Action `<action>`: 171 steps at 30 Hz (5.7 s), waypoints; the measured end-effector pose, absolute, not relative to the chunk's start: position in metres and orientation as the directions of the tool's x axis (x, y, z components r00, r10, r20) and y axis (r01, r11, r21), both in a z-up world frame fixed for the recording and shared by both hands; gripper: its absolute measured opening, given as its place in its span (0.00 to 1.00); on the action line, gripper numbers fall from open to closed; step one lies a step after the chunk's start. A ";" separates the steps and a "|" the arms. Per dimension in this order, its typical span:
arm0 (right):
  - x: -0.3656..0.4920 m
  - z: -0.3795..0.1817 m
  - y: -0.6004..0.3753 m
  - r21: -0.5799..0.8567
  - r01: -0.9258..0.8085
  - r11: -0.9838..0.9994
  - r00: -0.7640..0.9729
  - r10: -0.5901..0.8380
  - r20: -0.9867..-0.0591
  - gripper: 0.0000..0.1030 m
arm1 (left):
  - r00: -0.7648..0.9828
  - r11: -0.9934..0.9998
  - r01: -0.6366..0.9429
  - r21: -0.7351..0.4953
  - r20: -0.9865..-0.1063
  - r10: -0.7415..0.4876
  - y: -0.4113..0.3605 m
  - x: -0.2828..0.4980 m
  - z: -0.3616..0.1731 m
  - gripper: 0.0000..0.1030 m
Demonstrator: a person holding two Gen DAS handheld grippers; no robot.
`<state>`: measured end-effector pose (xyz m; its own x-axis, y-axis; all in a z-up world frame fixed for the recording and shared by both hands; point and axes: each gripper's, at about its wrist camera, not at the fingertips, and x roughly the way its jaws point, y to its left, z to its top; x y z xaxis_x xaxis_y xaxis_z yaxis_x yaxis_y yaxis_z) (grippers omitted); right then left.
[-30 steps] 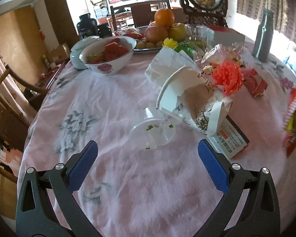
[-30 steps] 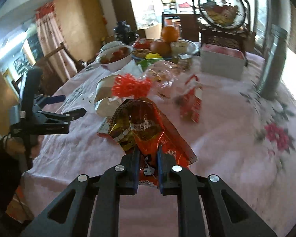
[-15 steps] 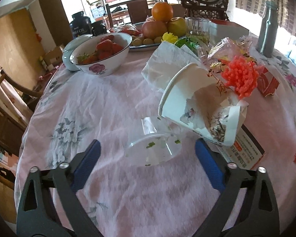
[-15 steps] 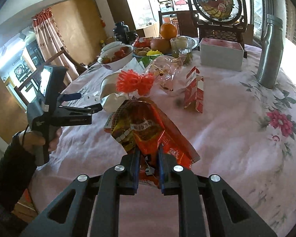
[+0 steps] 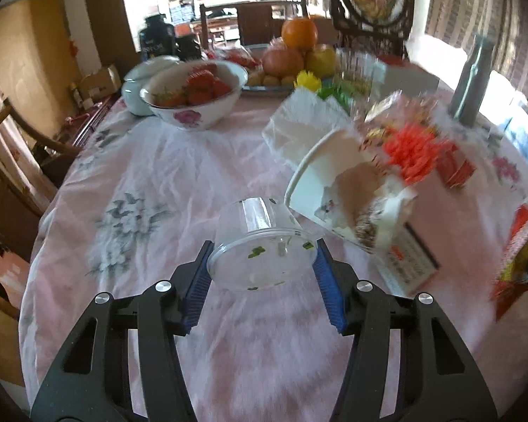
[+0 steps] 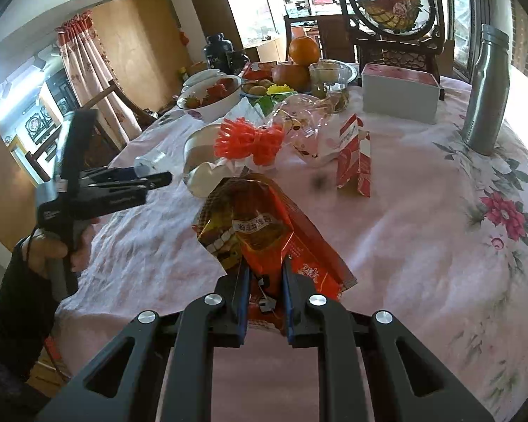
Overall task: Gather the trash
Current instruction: 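Carry the snack bag and plastic cup with both tools to the red wastebasket, then open both tools to drop the bag and cup into the wastebasket, then swing both open tools back over the table, then grasp the red-and-white carton with the right tool while the left tool grasps the medicine box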
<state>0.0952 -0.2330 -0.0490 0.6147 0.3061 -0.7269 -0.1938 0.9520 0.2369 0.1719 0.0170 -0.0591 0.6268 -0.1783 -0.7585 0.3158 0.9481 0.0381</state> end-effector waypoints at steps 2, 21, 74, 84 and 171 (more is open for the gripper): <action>0.094 -0.047 -0.228 0.221 -0.199 0.955 0.616 0.297 -0.729 0.15 | 0.636 0.949 0.313 0.016 -0.746 -0.197 0.022 0.160 -0.050 0.54; 0.032 0.015 -0.134 0.234 -0.382 0.894 0.638 0.438 -0.633 0.15 | 0.772 0.992 0.114 -0.057 -0.624 -0.125 0.128 0.004 0.011 0.54; -0.073 -0.219 0.482 0.389 -0.840 0.379 -0.202 0.447 -0.871 0.17 | 0.321 0.645 -0.761 -0.063 -0.902 0.290 0.556 -0.243 -0.222 0.54; -0.069 -0.245 0.493 0.412 -0.820 0.397 -0.237 0.419 -0.877 0.40 | 0.301 0.666 -0.744 -0.057 -0.918 0.257 0.550 -0.235 -0.237 0.55; 0.185 -0.060 -0.273 0.070 0.027 0.997 0.671 0.034 -0.741 0.68 | 0.585 0.981 0.109 -0.158 -0.788 -0.192 0.059 0.093 -0.067 0.93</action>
<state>0.1850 -0.2734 -0.0599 0.6710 0.0339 -0.7407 0.0269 0.9972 0.0700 0.0927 0.0588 -0.0668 0.5854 -0.1919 -0.7877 0.1088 0.9814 -0.1583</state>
